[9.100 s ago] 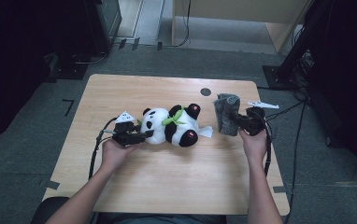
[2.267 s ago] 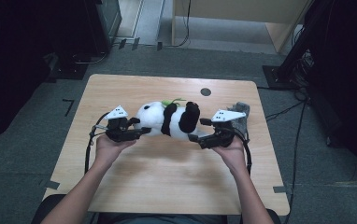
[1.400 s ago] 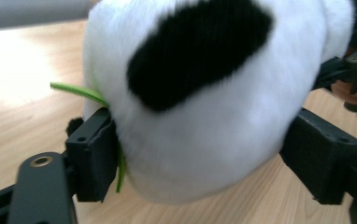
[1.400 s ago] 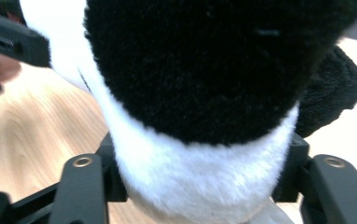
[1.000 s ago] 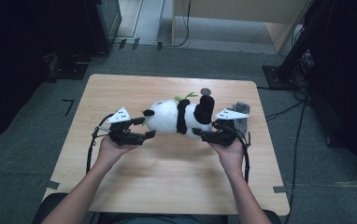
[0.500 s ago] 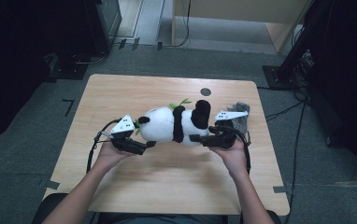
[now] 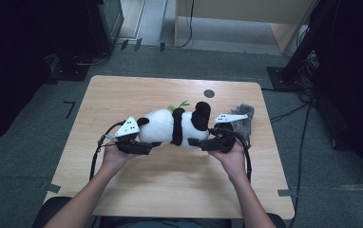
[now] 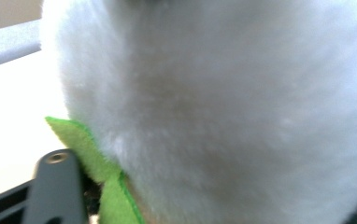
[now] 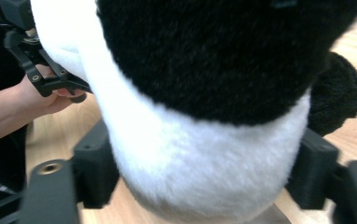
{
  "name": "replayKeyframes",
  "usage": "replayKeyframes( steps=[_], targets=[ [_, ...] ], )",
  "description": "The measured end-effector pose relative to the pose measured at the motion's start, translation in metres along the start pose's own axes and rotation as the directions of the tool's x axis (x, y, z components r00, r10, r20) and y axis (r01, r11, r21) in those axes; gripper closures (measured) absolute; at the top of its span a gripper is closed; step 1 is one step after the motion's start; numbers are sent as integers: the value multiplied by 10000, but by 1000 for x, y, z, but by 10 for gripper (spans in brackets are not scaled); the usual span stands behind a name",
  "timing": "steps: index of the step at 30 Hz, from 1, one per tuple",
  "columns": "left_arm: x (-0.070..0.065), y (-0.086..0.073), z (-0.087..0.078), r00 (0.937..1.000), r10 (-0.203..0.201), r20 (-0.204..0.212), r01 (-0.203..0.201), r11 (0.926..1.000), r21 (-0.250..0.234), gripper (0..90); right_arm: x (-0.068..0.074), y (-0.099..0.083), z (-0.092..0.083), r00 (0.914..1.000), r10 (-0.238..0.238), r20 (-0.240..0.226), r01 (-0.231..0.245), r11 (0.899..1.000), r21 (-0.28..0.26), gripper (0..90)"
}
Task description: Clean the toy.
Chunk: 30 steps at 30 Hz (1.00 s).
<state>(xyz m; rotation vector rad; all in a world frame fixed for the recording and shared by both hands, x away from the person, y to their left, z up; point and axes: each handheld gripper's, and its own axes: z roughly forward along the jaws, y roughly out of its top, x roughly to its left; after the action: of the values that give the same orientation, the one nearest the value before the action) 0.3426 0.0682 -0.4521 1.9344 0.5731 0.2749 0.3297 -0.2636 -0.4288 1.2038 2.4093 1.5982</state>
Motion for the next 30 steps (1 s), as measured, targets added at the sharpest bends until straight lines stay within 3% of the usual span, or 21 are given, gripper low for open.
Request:
replayKeyframes(
  steps=[4,6,8,10,13,17,18,20,22,24,25,27,29,30],
  targets=[
    [8,3,-3,9947,-914,463,916,9958,-19,359,-5,-1,-2,9999,-65,-134,59,9989,-458,165],
    [13,5,-6,9924,-1091,577,1094,9940,-18,370,-6,-1,-4,9996,-204,-208,189,9974,-697,161],
    [17,6,-10,9912,-1228,502,1229,9924,10,374,-6,-1,-6,9980,-627,-41,622,9953,-748,161],
    [25,6,-14,9828,-1726,656,1730,9849,-10,377,-6,-3,-8,9933,-1093,368,1117,9912,-709,162],
    [32,8,-18,9644,-2450,998,2464,9692,-22,378,-7,-6,-8,9813,-1753,789,1801,9819,-587,172],
    [30,12,-15,9527,-2684,1429,2658,9633,370,377,-1,-10,0,9618,-2630,765,2674,9621,-534,174],
    [29,12,-13,9474,-2784,1578,2737,9605,511,377,1,-10,3,9573,-2788,767,2832,9576,-526,165],
    [28,12,-9,9281,-3240,1836,3141,9459,814,375,4,-11,6,9522,-3019,472,3044,9508,-583,132],
    [31,11,-5,8941,-3984,2047,3822,9169,1153,369,7,-11,10,9530,-2889,915,2947,9539,-572,128],
    [33,9,-2,8784,-4274,2137,4103,9039,1211,366,7,-10,11,9560,-2742,1048,2817,9573,-653,128],
    [32,9,-2,8750,-4343,2136,4176,9006,1206,363,7,-10,12,9552,-2744,1109,2827,9569,-672,128],
    [30,10,-1,8833,-4227,2028,4064,9060,1182,354,8,-10,13,9527,-2762,1265,2850,9568,-571,147],
    [27,10,1,8988,-3990,1815,3849,9165,1090,324,11,-10,12,9462,-2769,1672,2883,9564,-476,251],
    [26,10,1,9030,-3930,1734,3787,9189,1103,303,11,-10,11,9465,-2681,1793,2804,9587,-467,313]
  ],
)
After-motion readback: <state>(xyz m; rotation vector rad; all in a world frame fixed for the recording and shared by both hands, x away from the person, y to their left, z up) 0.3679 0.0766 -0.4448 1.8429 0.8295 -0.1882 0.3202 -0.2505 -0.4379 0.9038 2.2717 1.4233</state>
